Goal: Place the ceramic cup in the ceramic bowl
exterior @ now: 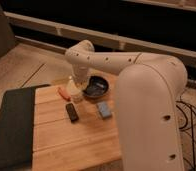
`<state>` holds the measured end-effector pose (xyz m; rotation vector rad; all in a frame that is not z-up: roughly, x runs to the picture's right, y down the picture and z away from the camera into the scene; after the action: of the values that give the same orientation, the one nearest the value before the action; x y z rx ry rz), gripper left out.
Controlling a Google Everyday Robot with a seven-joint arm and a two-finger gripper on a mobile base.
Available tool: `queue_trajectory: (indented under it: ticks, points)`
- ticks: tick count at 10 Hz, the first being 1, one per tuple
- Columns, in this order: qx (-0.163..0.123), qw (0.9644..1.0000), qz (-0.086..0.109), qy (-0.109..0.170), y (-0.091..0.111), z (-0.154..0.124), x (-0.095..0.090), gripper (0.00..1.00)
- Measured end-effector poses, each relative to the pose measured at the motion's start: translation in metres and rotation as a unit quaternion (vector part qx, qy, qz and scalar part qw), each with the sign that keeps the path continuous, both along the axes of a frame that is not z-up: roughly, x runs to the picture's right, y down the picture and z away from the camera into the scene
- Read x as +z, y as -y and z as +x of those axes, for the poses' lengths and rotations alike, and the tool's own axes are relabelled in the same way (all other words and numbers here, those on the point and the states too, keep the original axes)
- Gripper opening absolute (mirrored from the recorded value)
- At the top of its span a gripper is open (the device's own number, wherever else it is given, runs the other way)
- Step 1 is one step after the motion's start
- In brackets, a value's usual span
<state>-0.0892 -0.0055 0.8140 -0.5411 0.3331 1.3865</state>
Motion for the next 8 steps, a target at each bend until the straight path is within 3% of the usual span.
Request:
queue_trajectory:
  ticks: [4, 8]
  points:
    - [0.013, 0.9999, 0.003, -0.006, 0.012, 0.006, 0.004, 0.0]
    - [0.059, 0.9972, 0.038, -0.028, 0.08, 0.055, 0.023, 0.0]
